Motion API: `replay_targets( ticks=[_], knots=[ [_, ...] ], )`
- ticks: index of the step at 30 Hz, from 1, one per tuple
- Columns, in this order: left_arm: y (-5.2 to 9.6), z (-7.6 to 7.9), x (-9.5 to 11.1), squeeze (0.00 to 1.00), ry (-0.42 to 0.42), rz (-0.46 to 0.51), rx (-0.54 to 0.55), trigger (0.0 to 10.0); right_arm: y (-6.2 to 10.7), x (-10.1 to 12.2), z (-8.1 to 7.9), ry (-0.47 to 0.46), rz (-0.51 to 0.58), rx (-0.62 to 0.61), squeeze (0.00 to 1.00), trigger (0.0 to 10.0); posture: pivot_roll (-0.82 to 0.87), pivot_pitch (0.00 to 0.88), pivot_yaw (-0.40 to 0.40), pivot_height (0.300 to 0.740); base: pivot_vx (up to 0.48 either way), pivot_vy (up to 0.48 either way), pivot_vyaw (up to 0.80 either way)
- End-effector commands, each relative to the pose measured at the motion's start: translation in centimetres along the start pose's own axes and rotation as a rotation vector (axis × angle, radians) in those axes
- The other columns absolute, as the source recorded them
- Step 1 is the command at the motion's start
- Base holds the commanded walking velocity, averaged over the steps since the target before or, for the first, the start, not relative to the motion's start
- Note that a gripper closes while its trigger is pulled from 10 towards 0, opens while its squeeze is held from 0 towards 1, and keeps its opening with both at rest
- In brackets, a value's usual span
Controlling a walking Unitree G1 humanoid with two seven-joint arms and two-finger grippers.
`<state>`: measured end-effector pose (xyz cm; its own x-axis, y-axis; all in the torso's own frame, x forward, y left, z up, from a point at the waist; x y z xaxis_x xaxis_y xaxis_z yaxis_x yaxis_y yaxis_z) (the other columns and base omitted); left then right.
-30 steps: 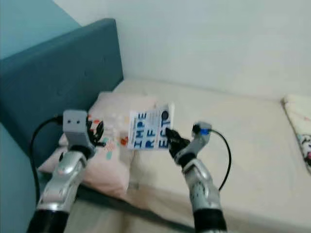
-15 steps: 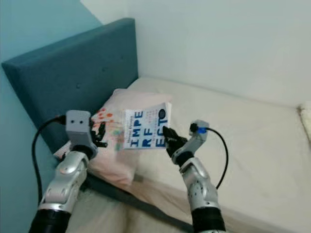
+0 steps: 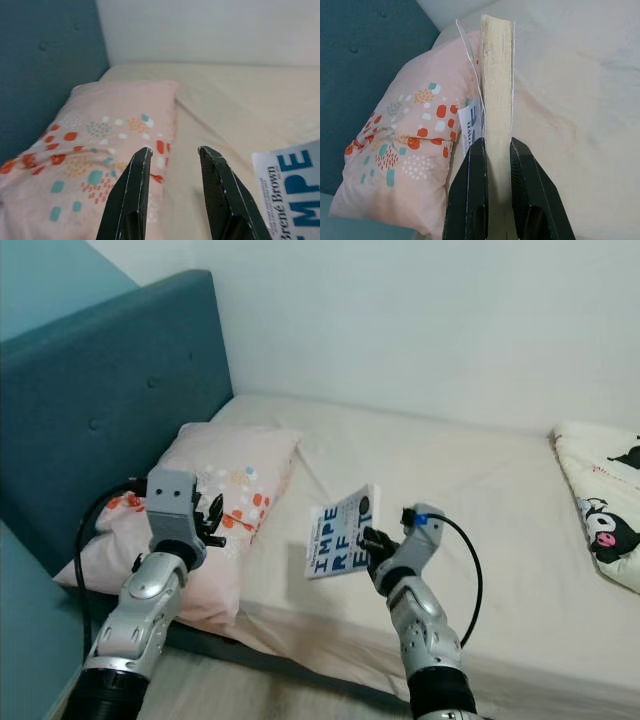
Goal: Clean up the room
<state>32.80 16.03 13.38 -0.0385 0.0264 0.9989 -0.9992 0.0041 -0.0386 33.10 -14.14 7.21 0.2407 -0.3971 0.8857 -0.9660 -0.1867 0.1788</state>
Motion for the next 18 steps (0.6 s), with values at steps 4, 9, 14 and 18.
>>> replay_targets(
  ticks=[4,9,14,18],
  knots=[
    [0.5,0.0,-0.5,0.0,0.014,-0.008,-0.016,10.0,0.0,0.8,-0.3,0.019,0.03,0.028,0.0,10.0,0.09,0.0,-0.065,0.74,0.0,0.0,0.0],
    [0.6,0.0,-0.5,0.0,0.026,0.0,-0.019,10.0,0.0,0.6,-0.8,0.029,0.027,0.044,0.0,10.0,0.09,0.0,-0.069,0.74,0.0,0.0,0.0],
    [0.7,-0.1,-0.5,0.0,0.033,0.003,-0.015,10.0,-0.2,0.6,-1.1,0.034,0.034,0.056,0.0,10.0,0.09,0.0,-0.071,0.74,0.0,0.0,0.0],
    [0.8,-0.2,-0.6,0.0,0.039,0.0,-0.011,10.0,-0.2,0.8,-1.3,0.036,0.04,0.071,0.0,10.0,0.09,0.0,-0.072,0.74,0.241,0.0,0.0]
  ],
)
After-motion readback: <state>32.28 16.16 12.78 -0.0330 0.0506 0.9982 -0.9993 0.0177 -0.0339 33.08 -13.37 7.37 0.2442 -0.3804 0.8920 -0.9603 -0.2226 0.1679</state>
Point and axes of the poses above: a point about 5 cm out from each wrist's last joint towards the gripper, its own y axis pointing back from the gripper into the wrist, its own x axis along the axis of the wrist's last joint, z = x × y, the point moved 1 cm from there along -y, pointing out of the wrist towards the gripper, and after that the axes turned 5 degrees about y, right-handed, at the moved point
